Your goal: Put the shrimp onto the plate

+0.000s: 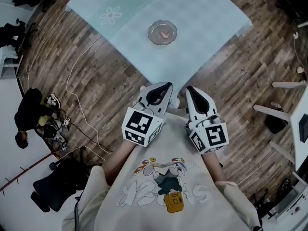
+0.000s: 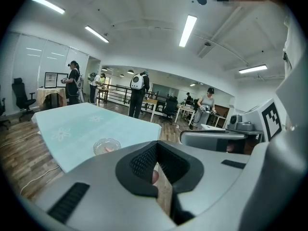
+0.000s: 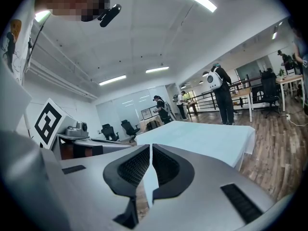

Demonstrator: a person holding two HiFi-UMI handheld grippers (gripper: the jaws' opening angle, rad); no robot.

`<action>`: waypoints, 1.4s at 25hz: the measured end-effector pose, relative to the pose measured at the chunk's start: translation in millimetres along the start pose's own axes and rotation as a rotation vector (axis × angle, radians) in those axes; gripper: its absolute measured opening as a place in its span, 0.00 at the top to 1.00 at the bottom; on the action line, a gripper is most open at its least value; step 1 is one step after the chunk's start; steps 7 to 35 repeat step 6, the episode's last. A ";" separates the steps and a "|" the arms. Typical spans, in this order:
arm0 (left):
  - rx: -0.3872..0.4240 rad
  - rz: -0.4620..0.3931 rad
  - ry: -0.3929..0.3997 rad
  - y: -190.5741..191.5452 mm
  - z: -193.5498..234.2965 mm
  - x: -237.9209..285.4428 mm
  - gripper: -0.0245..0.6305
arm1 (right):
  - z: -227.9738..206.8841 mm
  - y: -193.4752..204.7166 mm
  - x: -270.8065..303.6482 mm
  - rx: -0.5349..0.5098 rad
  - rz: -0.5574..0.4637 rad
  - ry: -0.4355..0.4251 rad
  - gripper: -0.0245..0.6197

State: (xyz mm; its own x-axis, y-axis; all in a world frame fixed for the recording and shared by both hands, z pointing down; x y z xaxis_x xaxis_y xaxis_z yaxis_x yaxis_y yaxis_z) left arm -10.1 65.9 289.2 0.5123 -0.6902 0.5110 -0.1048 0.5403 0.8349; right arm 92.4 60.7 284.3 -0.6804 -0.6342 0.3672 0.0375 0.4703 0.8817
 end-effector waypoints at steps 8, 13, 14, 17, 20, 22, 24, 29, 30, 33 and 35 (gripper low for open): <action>-0.009 -0.002 0.004 -3.8 2.3 6.6 0.95 | -4.6 -4.7 -0.2 -0.010 -0.008 -0.006 0.90; -0.009 -0.002 0.004 -3.8 2.3 6.6 0.95 | -4.6 -4.7 -0.2 -0.010 -0.008 -0.006 0.90; -0.009 -0.002 0.004 -3.8 2.3 6.6 0.95 | -4.6 -4.7 -0.2 -0.010 -0.008 -0.006 0.90; -0.009 -0.002 0.004 -3.8 2.3 6.6 0.95 | -4.6 -4.7 -0.2 -0.010 -0.008 -0.006 0.90; -0.009 -0.002 0.004 -3.8 2.3 6.6 0.95 | -4.6 -4.7 -0.2 -0.010 -0.008 -0.006 0.90; -0.009 -0.002 0.004 -3.8 2.3 6.6 0.95 | -4.6 -4.7 -0.2 -0.010 -0.008 -0.006 0.90; -0.009 -0.002 0.004 -3.8 2.3 6.6 0.95 | -4.6 -4.7 -0.2 -0.010 -0.008 -0.006 0.90; -0.009 -0.002 0.004 -3.8 2.3 6.6 0.95 | -4.6 -4.7 -0.2 -0.010 -0.008 -0.006 0.90; -0.009 -0.002 0.004 -3.8 2.3 6.6 0.95 | -4.6 -4.7 -0.2 -0.010 -0.008 -0.006 0.90; -0.009 -0.002 0.004 -3.8 2.3 6.6 0.95 | -4.6 -4.7 -0.2 -0.010 -0.008 -0.006 0.90; -0.009 -0.002 0.004 -3.8 2.3 6.6 0.95 | -4.6 -4.7 -0.2 -0.010 -0.008 -0.006 0.90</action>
Point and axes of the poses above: the fingertips, and each gripper's own axes: x forward along the fingers, z to its left, y out of its underside, the point moved 4 cm from there along -x, backward along the fingers, and after that the axes turned 8 degrees about z, right-handed, at the moved point
